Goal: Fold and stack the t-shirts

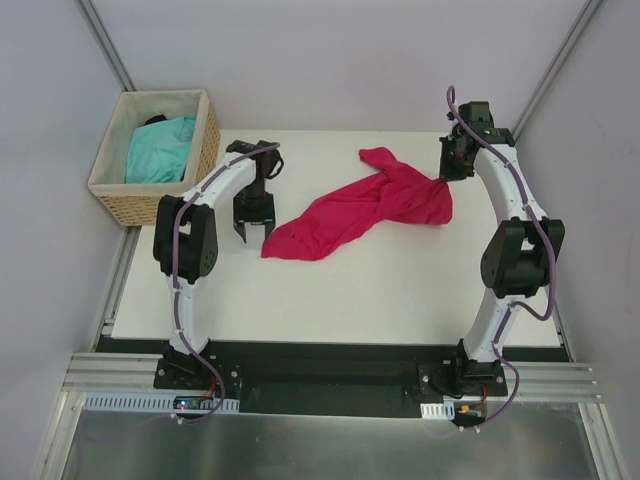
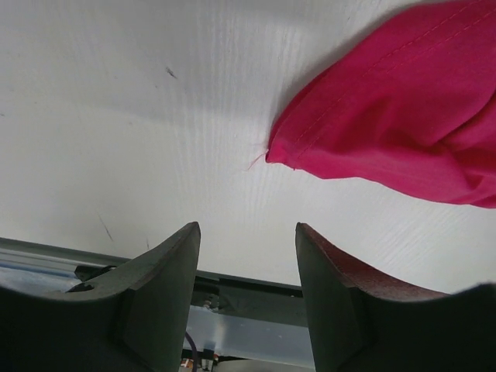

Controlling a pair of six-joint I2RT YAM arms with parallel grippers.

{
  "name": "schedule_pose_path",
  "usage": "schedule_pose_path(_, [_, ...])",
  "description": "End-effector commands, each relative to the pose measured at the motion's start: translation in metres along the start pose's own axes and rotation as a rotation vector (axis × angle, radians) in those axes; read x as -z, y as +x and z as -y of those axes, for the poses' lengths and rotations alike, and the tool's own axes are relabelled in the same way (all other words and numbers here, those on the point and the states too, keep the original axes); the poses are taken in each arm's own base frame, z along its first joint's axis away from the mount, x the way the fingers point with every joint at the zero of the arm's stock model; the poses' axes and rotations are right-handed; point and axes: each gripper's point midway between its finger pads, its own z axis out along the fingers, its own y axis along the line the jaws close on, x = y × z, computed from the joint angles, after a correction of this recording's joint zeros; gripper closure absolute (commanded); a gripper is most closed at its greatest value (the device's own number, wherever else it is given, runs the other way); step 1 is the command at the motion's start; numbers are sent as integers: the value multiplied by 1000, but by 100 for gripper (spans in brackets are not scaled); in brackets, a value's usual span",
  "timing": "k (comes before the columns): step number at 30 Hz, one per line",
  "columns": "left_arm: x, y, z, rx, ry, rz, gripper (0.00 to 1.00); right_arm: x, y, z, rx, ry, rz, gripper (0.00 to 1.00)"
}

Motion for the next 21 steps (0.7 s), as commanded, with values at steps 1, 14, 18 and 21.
schedule_pose_path(1, [-6,15,8,-14,49,-102,48,15,-2,-5,-2,-41,17,99])
schedule_pose_path(14, [-47,30,30,-26,172,-120,49,18,-7,-10,-12,-67,27,99])
schedule_pose_path(18, [-55,18,33,-25,196,-22,49,19,-6,-11,-13,-78,29,99])
schedule_pose_path(21, [-60,13,35,-28,200,10,49,20,-6,-13,-12,-86,33,99])
